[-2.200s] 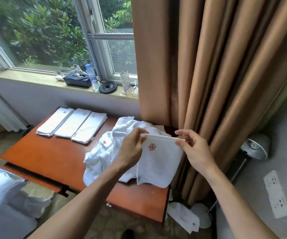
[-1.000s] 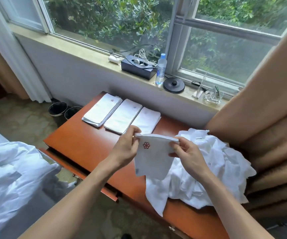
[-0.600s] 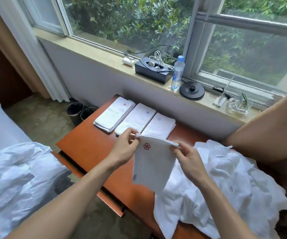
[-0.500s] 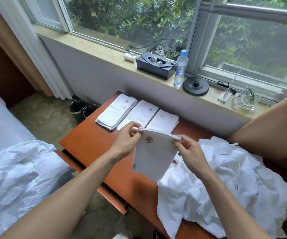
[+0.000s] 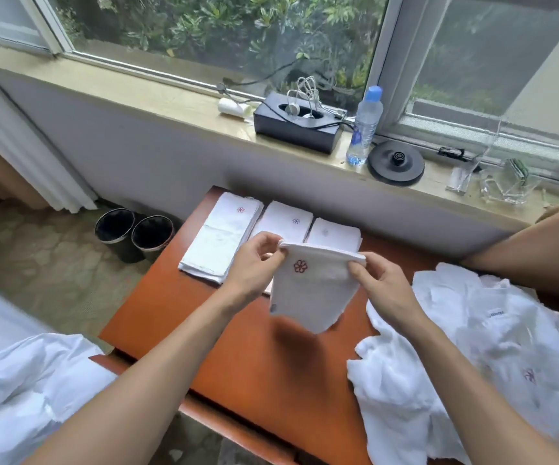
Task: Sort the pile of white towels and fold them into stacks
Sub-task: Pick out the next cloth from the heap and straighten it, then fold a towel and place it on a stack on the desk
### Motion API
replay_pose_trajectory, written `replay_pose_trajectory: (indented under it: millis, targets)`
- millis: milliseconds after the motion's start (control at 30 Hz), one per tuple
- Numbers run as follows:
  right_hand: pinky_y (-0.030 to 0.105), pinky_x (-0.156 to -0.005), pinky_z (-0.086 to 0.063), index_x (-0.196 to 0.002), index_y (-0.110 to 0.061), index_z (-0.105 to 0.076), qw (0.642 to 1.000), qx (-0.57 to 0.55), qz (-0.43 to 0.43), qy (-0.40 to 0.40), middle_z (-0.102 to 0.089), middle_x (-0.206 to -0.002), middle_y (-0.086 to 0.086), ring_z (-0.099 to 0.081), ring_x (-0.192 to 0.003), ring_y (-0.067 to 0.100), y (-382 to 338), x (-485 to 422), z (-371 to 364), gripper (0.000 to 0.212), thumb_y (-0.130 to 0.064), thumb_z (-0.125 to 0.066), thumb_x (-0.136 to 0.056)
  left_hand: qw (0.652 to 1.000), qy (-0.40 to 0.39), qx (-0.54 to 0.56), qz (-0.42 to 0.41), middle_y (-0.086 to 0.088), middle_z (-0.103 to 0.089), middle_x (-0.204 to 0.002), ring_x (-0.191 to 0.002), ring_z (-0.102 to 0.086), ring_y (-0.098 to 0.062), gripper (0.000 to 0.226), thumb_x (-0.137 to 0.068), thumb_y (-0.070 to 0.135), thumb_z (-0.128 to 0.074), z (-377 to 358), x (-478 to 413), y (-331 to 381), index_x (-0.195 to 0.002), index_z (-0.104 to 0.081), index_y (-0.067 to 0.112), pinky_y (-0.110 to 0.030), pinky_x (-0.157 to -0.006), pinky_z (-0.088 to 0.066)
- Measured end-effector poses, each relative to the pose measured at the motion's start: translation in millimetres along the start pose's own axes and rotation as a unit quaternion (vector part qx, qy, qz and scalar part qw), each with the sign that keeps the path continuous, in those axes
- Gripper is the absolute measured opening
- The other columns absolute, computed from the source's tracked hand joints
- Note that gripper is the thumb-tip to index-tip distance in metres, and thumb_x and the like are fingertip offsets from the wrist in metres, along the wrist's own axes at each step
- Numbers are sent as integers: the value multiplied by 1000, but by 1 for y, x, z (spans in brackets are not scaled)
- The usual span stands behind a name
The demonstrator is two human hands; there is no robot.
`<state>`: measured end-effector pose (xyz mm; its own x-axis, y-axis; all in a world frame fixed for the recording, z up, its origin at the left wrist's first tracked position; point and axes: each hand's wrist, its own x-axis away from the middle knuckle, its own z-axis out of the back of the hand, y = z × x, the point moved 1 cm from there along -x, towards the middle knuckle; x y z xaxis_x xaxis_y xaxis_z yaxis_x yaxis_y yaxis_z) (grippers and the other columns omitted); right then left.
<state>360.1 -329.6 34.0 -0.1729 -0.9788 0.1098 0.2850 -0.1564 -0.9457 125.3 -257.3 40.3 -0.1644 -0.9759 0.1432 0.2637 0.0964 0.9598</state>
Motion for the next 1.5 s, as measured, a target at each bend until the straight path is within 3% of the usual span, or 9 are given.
replay_pose_trajectory:
  millis: [167, 300, 533, 667, 833, 933, 1067, 1233, 1500]
  targets:
    - [44, -96, -54, -111, -16, -72, 999, -32, -27, 32, -74, -110, 12, -69, -103, 22, -21, -30, -64, 15, -22, -61, -105, 999, -24, 25, -4, -9, -74, -108, -85, -64, -11, 12, -101, 22, -65, 59, -49, -8, -107, -67, 12, -15, -72, -50]
    - [27, -82, -60, -105, -34, -74, 996, -69, -53, 32, -76, -106, 2, -71, -98, 11, -27, -36, -99, 18, -24, -60, -105, 997, -64, 48, 14, -7, -74, -108, -86, -67, -12, 11, -99, 29, -69, 91, -69, -22, -106, -68, 21, -22, -69, -52]
    - [30, -92, -58, -104, -36, -75, 995, -57, -62, 52, -77, -106, -9, -72, -101, 6, -28, -77, -119, 18, -27, -59, -105, 996, -53, 67, 23, -4, -76, -102, -85, -71, -8, 3, -96, 25, -74, 108, -117, -35, -96, -71, 28, -31, -79, -59]
    - [30, -95, -54, -108, -33, -75, 995, -66, -64, 44, -77, -108, -10, -71, -106, 11, -14, -98, -126, 16, -28, -60, -105, 997, -38, 65, 34, -2, -77, -106, -92, -71, -8, 3, -95, 32, -74, 104, -130, -45, -95, -72, 31, -19, -78, -53]
    - [18, -80, -51, -111, -37, -73, 996, -40, -55, 66, -75, -100, -19, -66, -88, -1, 9, -123, -121, 18, -28, -59, -105, 998, -31, 39, 42, -5, -75, -107, -88, -67, -8, 4, -96, 27, -74, 87, -158, -55, -94, -70, 28, -11, -71, -49]
    - [36, -89, -60, -114, -34, -74, 995, -49, -59, 68, -75, -111, -7, -70, -102, 14, 20, -140, -127, 20, -27, -57, -105, 998, -29, 29, 41, -5, -74, -106, -85, -66, -8, 4, -97, 27, -72, 83, -177, -65, -94, -69, 28, -19, -71, -52]
    - [52, -103, -53, -106, -36, -77, 991, -67, -79, 79, -77, -107, 0, -69, -98, 27, 33, -165, -137, 19, -24, -62, -103, 997, -29, 44, 56, -7, -74, -105, -90, -69, -16, 2, -100, 23, -69, 79, -208, -80, -98, -69, 24, -31, -77, -58]
    - [52, -104, -53, -93, -46, -79, 978, -111, -110, 135, -76, -95, -11, -66, -90, 8, 46, -196, -142, 32, -17, -66, -100, 994, -69, 46, 66, -16, -73, -107, -90, -67, -21, 3, -100, 21, -68, 68, -254, -92, -98, -68, 20, -40, -81, -58]
    - [42, -106, -53, -107, -25, -75, 970, -115, -124, 174, -78, -106, -7, -69, -100, 7, 79, -251, -152, 11, -23, -66, -101, 994, -79, 31, 61, 2, -70, -89, -84, -65, -13, 7, -99, 20, -69, 50, -322, -119, -93, -68, 20, -45, -84, -59]
